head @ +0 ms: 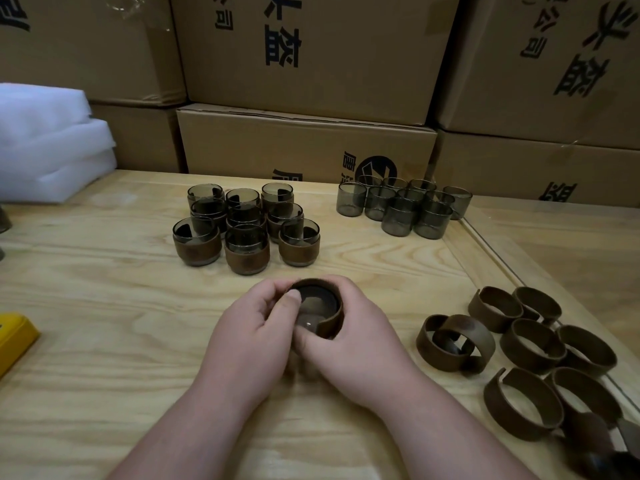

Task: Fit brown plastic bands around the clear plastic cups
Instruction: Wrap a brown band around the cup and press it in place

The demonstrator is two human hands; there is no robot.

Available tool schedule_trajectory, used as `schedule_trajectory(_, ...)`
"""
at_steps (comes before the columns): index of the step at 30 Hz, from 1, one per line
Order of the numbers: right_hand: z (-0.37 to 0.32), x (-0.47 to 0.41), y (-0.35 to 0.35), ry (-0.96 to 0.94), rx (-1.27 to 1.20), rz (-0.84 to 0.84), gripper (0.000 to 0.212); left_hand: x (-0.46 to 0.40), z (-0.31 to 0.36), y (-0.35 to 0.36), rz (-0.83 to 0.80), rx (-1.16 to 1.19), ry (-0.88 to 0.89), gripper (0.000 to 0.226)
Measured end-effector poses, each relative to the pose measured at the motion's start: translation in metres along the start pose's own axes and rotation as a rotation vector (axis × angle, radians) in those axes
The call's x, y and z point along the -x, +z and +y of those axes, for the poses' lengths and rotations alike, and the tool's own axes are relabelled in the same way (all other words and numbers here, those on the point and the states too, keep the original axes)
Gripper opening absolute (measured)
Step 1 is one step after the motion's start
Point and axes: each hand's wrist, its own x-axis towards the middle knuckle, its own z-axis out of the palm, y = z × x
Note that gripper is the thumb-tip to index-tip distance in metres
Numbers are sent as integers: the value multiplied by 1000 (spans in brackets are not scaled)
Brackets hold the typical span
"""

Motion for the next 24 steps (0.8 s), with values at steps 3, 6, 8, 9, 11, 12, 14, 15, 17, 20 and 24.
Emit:
schedule_trajectory(3,-1,2,-1,-80,-97,29,60,-1,2,-2,-21,153,34,32)
schedule_trajectory(6,0,2,-4,-149,-211,71,58,-3,6,-5,-53,300,25,32)
schedule_trajectory(8,0,2,-4,-181,-247,76,61,-5,5,-6,-68,359,-16,27)
schedule_trajectory(9,0,2,-3,-190,-261,75,64,-6,4,-6,-73,391,-42,25)
schedule_trajectory(11,1,1,-2,-186,-286,86,68,-7,3,-7,-79,448,-89,32)
schedule_trajectory(12,1,1,-1,-180,-289,94,70,-7,2,-7,-73,467,-109,37)
schedule_trajectory(14,3,1,2,-166,-294,99,72,-9,1,-9,-44,513,-129,43)
schedule_trajectory(15,4,0,3,-155,-307,97,72,-10,0,-9,-35,544,-134,46)
schedule_trajectory(17,3,0,3,-114,-376,91,71,-12,-1,-8,-37,621,-157,50)
schedule_trajectory(20,2,-2,0,-77,-601,92,41,-11,-2,-3,-29,681,-180,51)
schedule_trajectory(24,1,-5,-3,-58,-725,115,35,-11,-1,1,-13,698,-174,47)
